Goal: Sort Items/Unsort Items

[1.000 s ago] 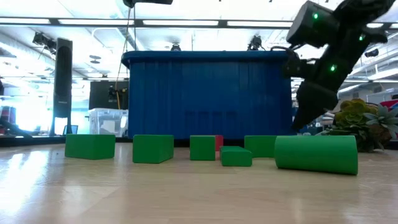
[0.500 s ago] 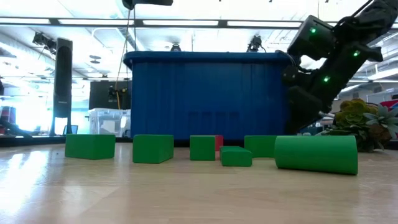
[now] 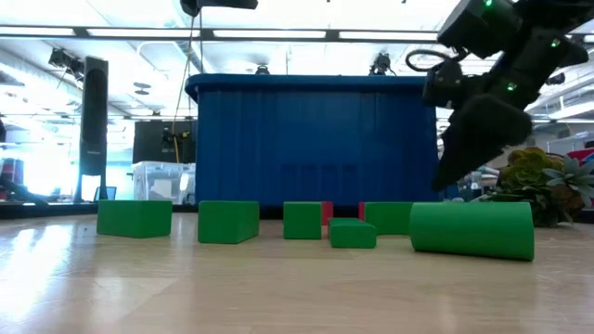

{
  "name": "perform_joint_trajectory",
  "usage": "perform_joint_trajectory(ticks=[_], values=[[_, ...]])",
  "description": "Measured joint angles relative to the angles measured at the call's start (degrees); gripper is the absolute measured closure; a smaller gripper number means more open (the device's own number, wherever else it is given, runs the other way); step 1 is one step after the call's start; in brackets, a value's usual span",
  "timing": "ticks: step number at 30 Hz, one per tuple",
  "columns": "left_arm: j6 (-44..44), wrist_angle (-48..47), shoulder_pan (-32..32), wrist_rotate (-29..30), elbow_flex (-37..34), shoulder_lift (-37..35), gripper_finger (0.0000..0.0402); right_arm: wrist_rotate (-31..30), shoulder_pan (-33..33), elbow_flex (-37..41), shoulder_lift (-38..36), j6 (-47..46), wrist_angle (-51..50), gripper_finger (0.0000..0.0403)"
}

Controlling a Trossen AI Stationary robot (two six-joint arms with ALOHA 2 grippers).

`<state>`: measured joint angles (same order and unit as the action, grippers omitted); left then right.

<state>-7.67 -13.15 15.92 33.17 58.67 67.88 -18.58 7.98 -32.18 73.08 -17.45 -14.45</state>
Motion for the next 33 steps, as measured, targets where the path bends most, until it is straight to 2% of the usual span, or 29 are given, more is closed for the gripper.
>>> perform_joint_trajectory(ticks=[3,7,14,18,21,26,29,33], values=[[-0.2,0.0,0.0,0.0,0.0,0.0,0.0184,0.7,0.5,0.0,0.0,5.9,-2.2,0.0159],[-0.5,0.0,0.0,-0.4,0.0,0.0,0.0184,0.9,1.4,-0.1,-0.1,7.1,-6.1,0.014],[-0.5,0.1,0.0,-0.4,0.0,0.0,0.0184,1.6,0.8,0.9,-0.3,7.2,-5.2,0.0154],[-0.5,0.5,0.0,-0.4,0.0,0.2,0.0184,1.2,-1.4,2.3,-0.2,4.8,-1.1,0.0165],[-0.5,0.6,0.0,-0.5,0.0,0.8,0.0184,3.3,-2.0,2.5,-0.1,4.2,1.0,0.0169],[-0.5,1.4,0.0,-0.5,0.0,2.5,0.0184,5.5,0.5,2.5,0.0,4.6,2.6,0.0168],[-0.3,1.8,0.0,-0.5,0.0,3.6,0.0184,4.9,2.1,2.5,0.0,4.2,2.9,0.0166],[-0.2,1.7,0.0,-0.5,0.0,4.3,0.0184,0.5,3.0,2.0,0.0,2.9,3.2,0.0163]])
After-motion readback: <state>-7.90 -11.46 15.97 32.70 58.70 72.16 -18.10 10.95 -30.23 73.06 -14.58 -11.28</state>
